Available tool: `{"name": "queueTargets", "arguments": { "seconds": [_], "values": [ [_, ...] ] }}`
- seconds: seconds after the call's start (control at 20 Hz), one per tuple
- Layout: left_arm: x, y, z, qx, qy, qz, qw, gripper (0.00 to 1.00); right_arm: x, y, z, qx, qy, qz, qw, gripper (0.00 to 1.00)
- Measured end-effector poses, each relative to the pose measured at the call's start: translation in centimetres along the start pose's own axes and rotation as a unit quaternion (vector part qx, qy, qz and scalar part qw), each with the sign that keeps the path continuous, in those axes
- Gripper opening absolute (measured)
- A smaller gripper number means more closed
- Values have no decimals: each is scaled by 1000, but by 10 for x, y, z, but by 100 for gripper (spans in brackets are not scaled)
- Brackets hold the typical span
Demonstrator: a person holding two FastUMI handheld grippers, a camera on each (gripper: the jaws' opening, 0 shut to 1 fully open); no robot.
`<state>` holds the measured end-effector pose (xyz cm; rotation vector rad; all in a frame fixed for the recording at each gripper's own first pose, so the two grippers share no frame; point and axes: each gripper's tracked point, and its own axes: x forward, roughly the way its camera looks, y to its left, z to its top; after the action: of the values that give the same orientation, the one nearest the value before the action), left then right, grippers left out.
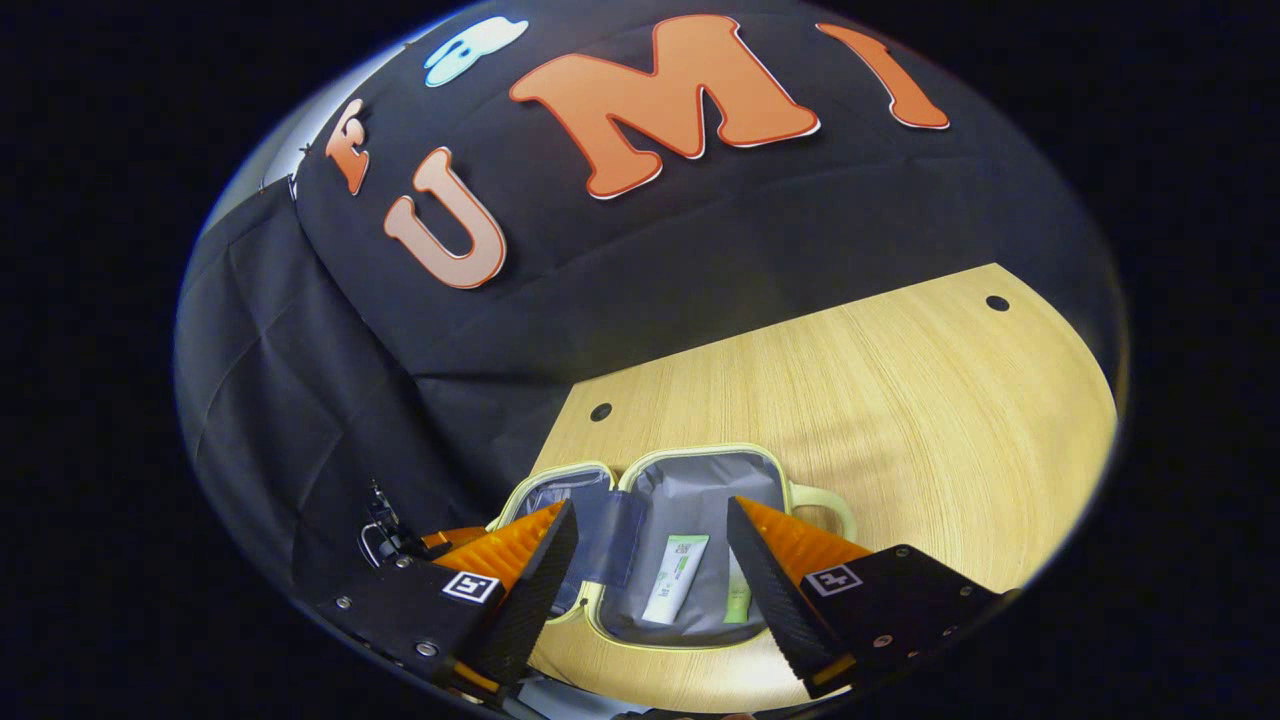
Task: First open the suitcase, pack the skin care products into it, and then close the suitcase.
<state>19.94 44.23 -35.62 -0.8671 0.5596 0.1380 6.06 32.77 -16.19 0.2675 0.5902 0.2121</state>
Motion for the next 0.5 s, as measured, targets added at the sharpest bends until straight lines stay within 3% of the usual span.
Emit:
{"name": "queueTargets", "arguments": {
  "seconds": [0.05, 0.1, 0.15, 0.25, 0.3, 0.35, 0.5],
  "values": [
    [3, 1, -1, -11, 6, 3, 1000, 27, -2, -4, 3, 1, 0, -4, 1000, 95],
    [9, -4, -11, -33, 22, -2, 999, 31, -2, -7, 3, 1, 2, -6, 1000, 95],
    [12, 0, -13, -48, 26, 24, 998, 31, -2, -10, 2, 0, 6, -7, 1000, 95],
    [5, -5, -14, -43, 21, 28, 998, 16, -3, -13, 3, 3, 9, -5, 1000, 95],
    [1, -9, -14, -23, 21, 35, 999, 16, -4, -14, 6, 5, 9, -1, 1000, 95],
    [-1, -14, -10, 4, 17, 46, 999, 9, -4, -16, 9, 7, 6, 0, 1000, 95],
    [-33, -56, 3, 92, 4, 72, 993, 8, -8, -21, 20, 13, -1, 9, 1000, 95]
  ]
}}
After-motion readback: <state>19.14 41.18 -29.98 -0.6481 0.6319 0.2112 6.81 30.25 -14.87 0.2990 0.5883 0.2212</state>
